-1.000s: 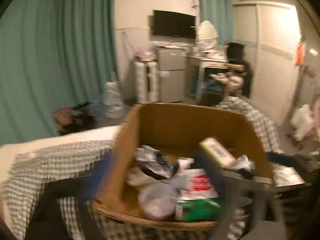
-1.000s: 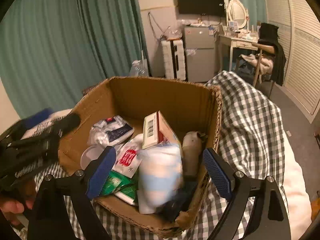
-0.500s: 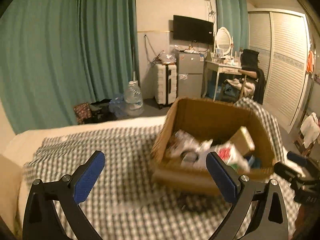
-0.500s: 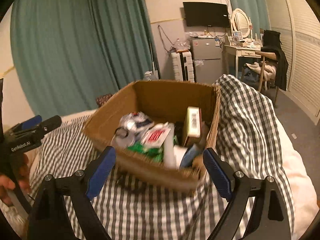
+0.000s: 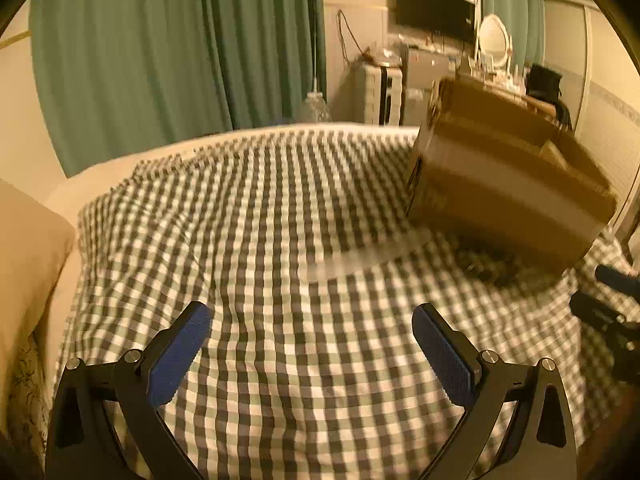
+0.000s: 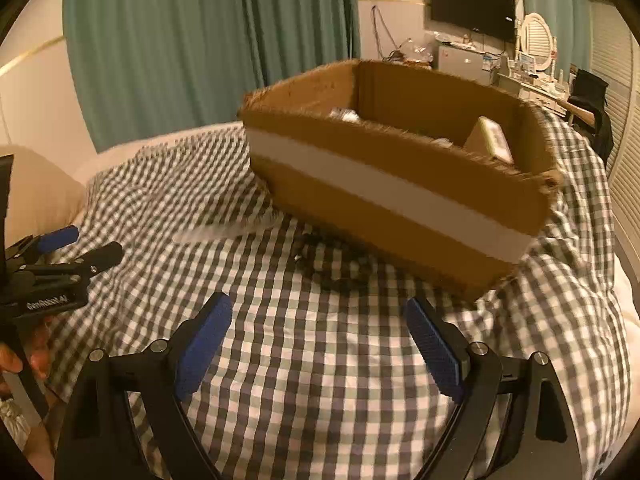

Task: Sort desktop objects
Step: 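Move both tools back over the bed toward the remaining items, then grasp the white comb with the left tool while the right tool grasps the bead bracelet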

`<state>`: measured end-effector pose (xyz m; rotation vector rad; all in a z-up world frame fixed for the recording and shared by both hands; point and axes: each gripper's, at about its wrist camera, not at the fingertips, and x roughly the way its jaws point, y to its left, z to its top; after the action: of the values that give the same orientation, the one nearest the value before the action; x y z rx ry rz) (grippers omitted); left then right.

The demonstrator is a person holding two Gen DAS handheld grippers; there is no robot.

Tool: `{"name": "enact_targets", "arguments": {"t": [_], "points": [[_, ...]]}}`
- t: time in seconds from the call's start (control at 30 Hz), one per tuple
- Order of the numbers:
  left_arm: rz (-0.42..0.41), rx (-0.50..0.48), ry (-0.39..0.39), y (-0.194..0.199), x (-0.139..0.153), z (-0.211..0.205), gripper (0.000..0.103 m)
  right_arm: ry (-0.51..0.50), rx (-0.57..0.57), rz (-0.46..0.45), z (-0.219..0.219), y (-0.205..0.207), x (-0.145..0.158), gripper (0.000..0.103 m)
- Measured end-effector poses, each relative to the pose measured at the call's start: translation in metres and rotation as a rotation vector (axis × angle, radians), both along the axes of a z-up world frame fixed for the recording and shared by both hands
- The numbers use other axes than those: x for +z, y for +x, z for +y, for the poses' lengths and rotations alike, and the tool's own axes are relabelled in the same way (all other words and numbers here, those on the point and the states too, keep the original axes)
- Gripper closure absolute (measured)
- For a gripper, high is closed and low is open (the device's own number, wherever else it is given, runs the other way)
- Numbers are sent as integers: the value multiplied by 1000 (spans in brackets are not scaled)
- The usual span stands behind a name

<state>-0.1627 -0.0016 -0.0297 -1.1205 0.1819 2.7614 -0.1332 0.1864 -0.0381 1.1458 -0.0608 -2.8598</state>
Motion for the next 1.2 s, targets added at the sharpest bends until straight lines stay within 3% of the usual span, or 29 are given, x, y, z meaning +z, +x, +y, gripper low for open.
{"name": "enact_targets", "arguments": {"t": [0.6, 0.77, 0.83, 0.87, 0.9, 0.93, 1.0, 1.07, 1.2], "points": [[35, -244, -184, -90, -71, 60, 0, 95, -77, -111, -15, -88, -62, 14], [-6, -305, -150, -110, -81, 72, 0, 58, -100, -145, -4, -104, -71, 14], [-21, -336, -109, -108, -82, 70, 15, 46, -90, -183, -2, -107, -78, 26], [-47, -374, -56, -106, -81, 68, 38, 49, -89, -188, -2, -107, -80, 27], [-55, -392, -30, -103, -80, 66, 51, 51, -87, -178, -2, -104, -79, 37], [-38, -393, -46, -97, -79, 67, 55, 42, -86, -176, -1, -101, -77, 57], [-21, -409, -88, -85, -78, 72, 69, 16, -74, -179, 1, -95, -73, 76], [-26, -420, -93, -72, -78, 73, 85, 17, -62, -176, 2, -86, -70, 82], [-95, -384, -24, -48, -79, 62, 86, 3, -37, -194, 4, -62, -66, 86]]}}
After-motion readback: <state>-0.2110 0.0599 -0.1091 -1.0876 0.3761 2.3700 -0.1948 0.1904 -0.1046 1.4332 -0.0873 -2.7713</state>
